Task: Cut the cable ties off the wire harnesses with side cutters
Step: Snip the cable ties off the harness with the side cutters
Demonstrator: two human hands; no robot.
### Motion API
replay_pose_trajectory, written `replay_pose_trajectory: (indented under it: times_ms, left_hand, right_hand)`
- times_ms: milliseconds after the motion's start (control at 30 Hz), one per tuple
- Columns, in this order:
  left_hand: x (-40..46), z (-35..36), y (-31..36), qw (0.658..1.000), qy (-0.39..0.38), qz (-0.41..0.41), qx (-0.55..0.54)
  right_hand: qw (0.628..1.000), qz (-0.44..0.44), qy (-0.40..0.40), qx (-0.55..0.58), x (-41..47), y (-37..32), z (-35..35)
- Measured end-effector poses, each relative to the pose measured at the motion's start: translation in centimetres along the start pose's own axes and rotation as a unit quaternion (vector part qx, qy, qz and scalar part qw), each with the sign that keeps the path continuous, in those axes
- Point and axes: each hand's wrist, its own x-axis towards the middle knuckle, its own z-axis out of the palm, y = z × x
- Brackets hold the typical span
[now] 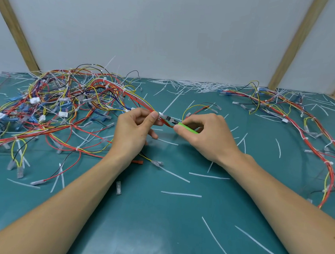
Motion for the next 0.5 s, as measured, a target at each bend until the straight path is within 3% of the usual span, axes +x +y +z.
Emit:
replay_pose_trajectory:
  times_ms: [500]
  left_hand:
    - [0.22, 0.16, -0.21, 1.000, 0.015, -0.003, 0.007]
  right_hand:
    - [0.995, 0.015, 0.005, -0.098, -0.21, -0.75, 0.08]
